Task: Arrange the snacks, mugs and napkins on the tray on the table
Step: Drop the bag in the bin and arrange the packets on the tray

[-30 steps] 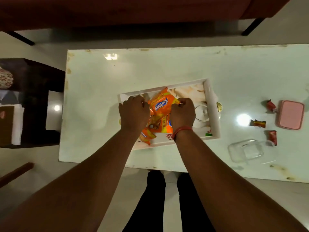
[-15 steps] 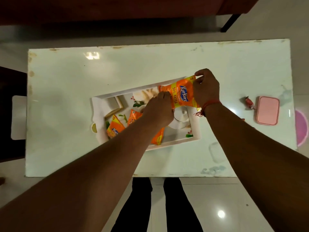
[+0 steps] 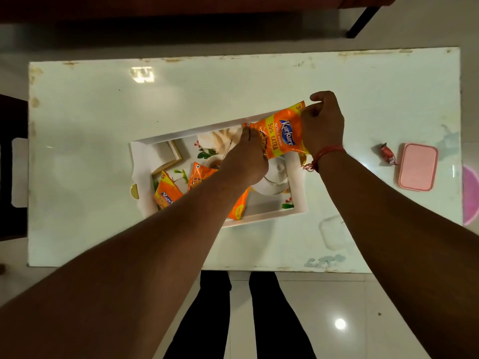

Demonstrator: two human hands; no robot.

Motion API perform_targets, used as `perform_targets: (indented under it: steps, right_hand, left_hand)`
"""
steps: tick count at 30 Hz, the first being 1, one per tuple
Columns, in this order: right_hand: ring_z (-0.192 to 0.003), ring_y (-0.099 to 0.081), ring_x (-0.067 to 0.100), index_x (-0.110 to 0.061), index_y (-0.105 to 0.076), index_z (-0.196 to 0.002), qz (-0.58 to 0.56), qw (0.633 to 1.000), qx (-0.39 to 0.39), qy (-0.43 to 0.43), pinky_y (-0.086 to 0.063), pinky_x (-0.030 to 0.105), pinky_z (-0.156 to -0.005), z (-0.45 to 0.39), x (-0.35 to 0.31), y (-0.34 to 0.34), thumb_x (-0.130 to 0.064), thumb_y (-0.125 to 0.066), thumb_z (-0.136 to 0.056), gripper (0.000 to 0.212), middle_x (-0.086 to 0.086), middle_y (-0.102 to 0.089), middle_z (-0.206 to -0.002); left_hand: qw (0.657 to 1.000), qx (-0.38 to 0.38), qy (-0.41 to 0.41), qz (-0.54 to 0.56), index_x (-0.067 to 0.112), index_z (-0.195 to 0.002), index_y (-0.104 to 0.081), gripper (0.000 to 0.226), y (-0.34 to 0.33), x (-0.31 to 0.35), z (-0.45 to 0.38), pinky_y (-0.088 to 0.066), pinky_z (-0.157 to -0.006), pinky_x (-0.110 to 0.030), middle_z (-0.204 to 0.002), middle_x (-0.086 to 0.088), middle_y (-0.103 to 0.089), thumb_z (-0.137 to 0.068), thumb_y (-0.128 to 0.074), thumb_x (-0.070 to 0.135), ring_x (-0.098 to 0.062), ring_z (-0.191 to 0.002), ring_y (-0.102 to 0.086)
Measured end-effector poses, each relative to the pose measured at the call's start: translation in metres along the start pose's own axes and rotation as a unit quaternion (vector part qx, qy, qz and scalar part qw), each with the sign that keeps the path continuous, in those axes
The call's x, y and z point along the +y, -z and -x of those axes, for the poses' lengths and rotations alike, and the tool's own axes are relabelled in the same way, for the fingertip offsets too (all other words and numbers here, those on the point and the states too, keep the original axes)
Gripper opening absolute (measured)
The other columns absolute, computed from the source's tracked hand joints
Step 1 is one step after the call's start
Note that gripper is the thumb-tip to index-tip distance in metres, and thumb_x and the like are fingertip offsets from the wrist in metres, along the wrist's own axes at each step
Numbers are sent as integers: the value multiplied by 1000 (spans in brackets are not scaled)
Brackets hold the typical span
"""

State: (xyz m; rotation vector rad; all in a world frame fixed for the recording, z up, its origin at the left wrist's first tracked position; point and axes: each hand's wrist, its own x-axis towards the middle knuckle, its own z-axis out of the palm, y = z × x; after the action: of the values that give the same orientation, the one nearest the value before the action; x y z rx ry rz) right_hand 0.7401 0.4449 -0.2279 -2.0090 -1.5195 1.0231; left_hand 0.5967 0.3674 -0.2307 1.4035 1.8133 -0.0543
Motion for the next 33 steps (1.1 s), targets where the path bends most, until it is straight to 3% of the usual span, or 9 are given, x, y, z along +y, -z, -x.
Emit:
perform_targets:
  steps: [2,6,10,15,18,22,25,29,33]
  right_hand:
    - [-105,-57,18,-9,-55,-124,16,997,46,54,-43,21,-91,7,-3,5,-12,-55,-93,31,9,-59,-115]
    - [-99,-55,22,-11,-57,-114,27,975,146,165,-44,27,-90,57,-2,8,-15,-53,-90,25,10,-54,-110]
    - [-91,-57,15,-11,-58,-109,-29,997,17,73,-47,26,-80,132,11,-25,-17,-54,-93,17,2,-59,-101]
    - [-100,-65,19,-15,-55,-123,-68,973,-170,-138,-43,20,-74,174,22,-70,-26,-59,-94,31,3,-69,-109]
    - [-93,-63,17,-17,-62,-113,-64,970,-172,-158,-37,11,-64,171,16,-82,-23,-61,-92,22,1,-70,-106]
    - [-93,-64,19,-14,-69,-107,-74,956,-234,-164,-52,33,-87,161,10,-81,-18,-59,-90,20,4,-72,-104]
    - [-91,-65,24,-12,-69,-97,-63,954,-258,-137,-53,37,-86,160,5,-75,-18,-58,-91,15,5,-71,-94]
    - [-89,-63,22,-14,-60,-96,-36,968,-224,-110,-51,31,-75,153,11,-59,-16,-51,-94,9,5,-68,-95]
    - [-82,-56,14,-19,-58,-99,12,985,-163,-55,-35,9,-56,136,35,-23,-14,-49,-95,12,-3,-60,-94]
  left_hand:
    - [999,24,4,29,9,-155,-11,71,3,-2,4,-32,-116,-42,-165,-10,-5,-98,-51,22,-29,-148,-25]
    - [979,149,16,137,12,-153,-24,61,-3,-8,41,-24,-115,-31,-164,-7,-17,-98,-51,19,-24,-150,-19]
    - [956,199,48,211,19,-152,-29,58,-33,-22,94,-16,-110,-19,-163,0,-23,-98,-49,13,-16,-149,-19]
    - [948,156,106,256,18,-154,-23,56,-65,-47,127,-24,-121,-38,-163,-2,-22,-102,-44,19,-18,-150,-19]
    - [950,158,98,250,17,-154,-22,54,-68,-54,128,-20,-123,-40,-163,-1,-20,-104,-41,22,-18,-151,-15]
    - [950,165,100,247,15,-155,-20,55,-65,-62,122,-20,-122,-44,-164,-3,-19,-104,-40,26,-18,-151,-12]
    - [951,170,99,238,15,-155,-20,55,-63,-61,119,-18,-123,-43,-164,-3,-18,-105,-38,29,-18,-151,-11]
    - [962,175,84,191,13,-154,-22,56,-62,-57,117,-13,-124,-44,-164,-6,-17,-104,-39,29,-19,-152,-8]
    - [965,126,82,217,15,-155,-19,56,-65,-44,110,-25,-120,-47,-164,-6,-16,-104,-39,28,-23,-151,-15]
